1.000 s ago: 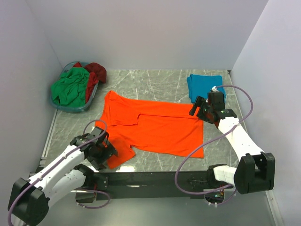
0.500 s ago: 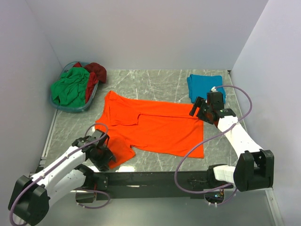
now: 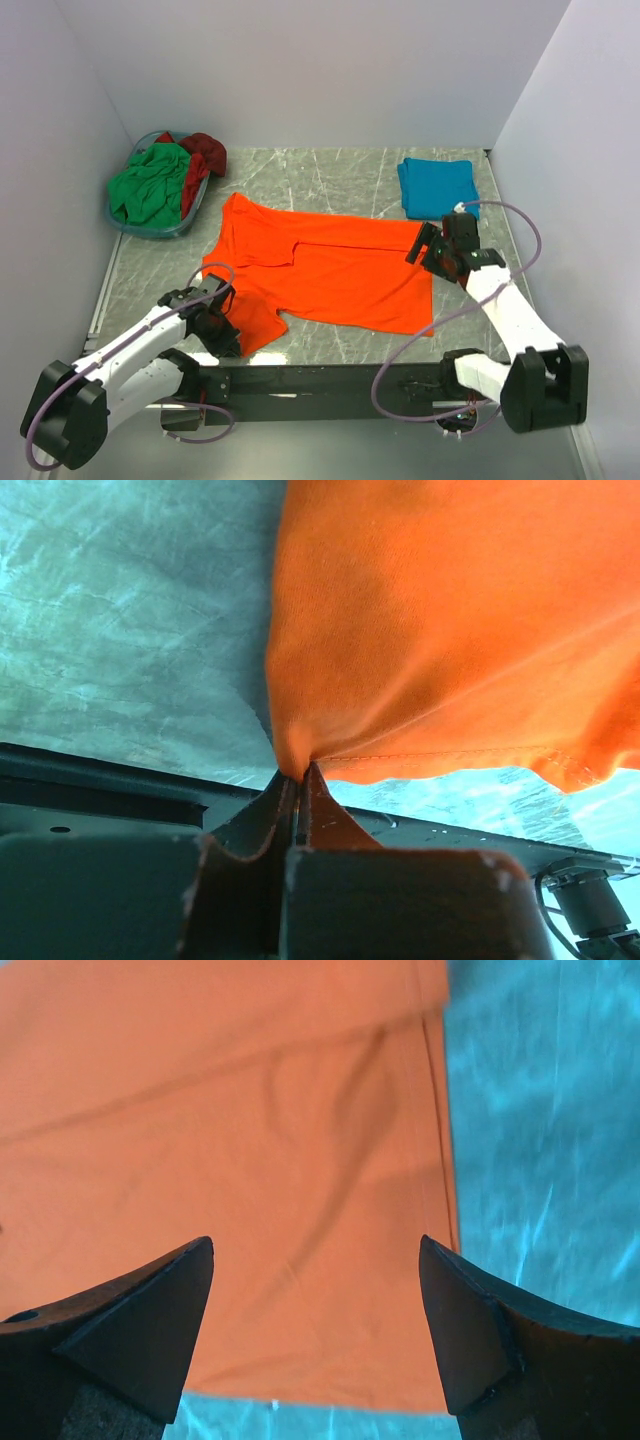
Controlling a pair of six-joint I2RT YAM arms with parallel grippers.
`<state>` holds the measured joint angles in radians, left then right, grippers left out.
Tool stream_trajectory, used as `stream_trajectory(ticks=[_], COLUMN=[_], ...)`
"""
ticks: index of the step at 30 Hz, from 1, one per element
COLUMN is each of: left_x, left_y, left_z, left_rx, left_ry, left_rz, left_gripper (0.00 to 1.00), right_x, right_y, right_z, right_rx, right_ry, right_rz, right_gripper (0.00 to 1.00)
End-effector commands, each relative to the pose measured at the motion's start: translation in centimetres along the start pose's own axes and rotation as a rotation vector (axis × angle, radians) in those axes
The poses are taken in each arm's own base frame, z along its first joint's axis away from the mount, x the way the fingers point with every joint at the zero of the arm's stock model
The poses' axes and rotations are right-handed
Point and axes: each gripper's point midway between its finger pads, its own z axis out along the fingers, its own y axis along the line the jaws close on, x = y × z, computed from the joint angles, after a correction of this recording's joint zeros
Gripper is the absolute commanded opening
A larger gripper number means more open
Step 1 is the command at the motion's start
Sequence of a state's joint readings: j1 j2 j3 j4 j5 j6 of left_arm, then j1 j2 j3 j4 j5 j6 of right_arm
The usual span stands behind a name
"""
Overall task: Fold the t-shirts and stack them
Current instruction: Fold the tshirt
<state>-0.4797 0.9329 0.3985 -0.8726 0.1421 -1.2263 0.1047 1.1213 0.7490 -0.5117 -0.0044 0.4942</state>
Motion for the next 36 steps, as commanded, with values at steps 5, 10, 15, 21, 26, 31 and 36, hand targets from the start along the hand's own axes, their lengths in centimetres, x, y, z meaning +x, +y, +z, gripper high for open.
stream_trajectory(ticks=[5, 10, 15, 21, 26, 31, 36], left_x=[-2.1, -2.3, -2.2, -2.8, -3.3, -3.6, -3.7], left_y=[-3.1, -3.5, -3.7, -3.8, -4.2, -4.8, -4.8], left_z=[-1.4, -1.9, -2.1, -2.7, -3.3, -3.4, -3.4], left_rx=[0.107, 0.123, 0.148, 0.132, 0.147, 0.153, 0.145], left_ry=[-0.109, -0.122, -0.124, -0.153, -0.185, -0.191, -0.195], left_rz=[0.046, 0.064, 0.071, 0.090, 0.098, 0.114, 0.116], left_gripper=[0.00, 0.00, 0.00, 0.00, 0.00, 0.00, 0.00], right_x=[7.3, 9.3, 10.7, 12.3, 13.3, 13.8, 13.6], right_y=[-1.2, -3.3, -5.0, -6.4, -6.8, -6.9, -7.2], right_z=[-2.2, -2.8, -3.2, -2.5, -2.0, -1.1, -1.5], right_rx=[-0.040, 0.031, 0.101, 0.155, 0.167, 0.161, 0.183], right_ry=[0.171, 0.141, 0.122, 0.125, 0.137, 0.143, 0.148], right_rz=[0.139, 0.264, 0.356, 0.415, 0.443, 0.452, 0.429], right_gripper=[0.89, 0.89, 0.89, 0.86, 0.84, 0.74, 0.61])
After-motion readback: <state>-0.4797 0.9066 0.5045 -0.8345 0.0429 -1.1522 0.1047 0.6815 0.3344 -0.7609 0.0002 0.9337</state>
